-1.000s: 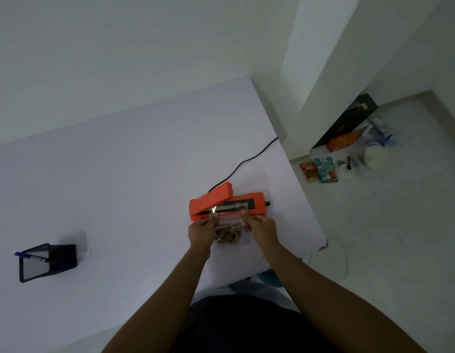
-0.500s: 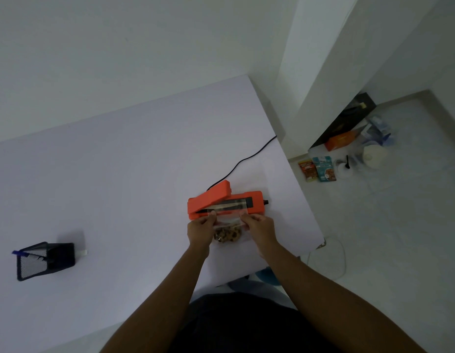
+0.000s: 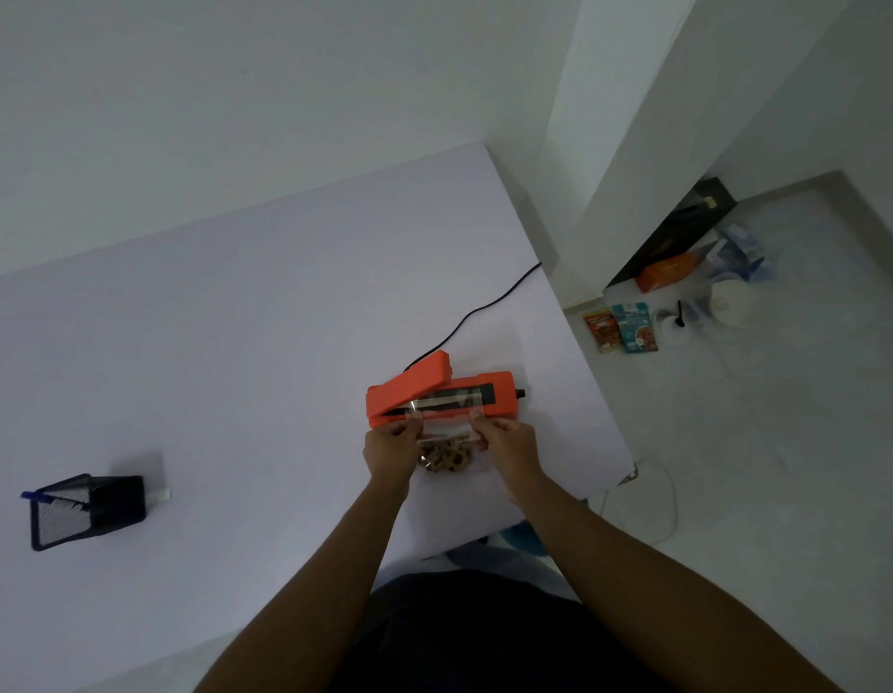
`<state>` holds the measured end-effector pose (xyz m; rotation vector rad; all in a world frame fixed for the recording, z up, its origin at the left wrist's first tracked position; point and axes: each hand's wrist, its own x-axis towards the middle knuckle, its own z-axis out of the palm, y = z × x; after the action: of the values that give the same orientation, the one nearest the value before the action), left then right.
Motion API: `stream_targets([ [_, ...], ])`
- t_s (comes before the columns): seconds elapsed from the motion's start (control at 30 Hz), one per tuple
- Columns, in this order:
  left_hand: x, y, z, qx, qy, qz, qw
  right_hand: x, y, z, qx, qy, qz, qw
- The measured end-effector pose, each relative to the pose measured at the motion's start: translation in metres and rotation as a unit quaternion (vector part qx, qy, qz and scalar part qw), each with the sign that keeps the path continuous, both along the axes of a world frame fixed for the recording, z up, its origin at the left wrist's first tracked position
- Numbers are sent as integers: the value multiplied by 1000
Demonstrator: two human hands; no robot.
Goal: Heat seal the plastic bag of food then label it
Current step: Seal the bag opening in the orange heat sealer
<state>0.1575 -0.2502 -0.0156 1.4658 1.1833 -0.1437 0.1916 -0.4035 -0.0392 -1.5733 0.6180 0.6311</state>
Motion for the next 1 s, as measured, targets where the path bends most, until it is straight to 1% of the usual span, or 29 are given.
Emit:
stream_targets([
  [0.3, -1, 0, -2, 3, -1, -7, 1000, -1, 0, 2, 0, 7, -7, 1000],
  [0.67, -2, 2, -3, -18, -19, 4, 1000, 1, 2, 3, -1, 6, -15, 1000],
  [1.0, -2, 3, -6, -15, -13, 4, 1000, 2, 1, 3, -5, 14, -13, 1000],
])
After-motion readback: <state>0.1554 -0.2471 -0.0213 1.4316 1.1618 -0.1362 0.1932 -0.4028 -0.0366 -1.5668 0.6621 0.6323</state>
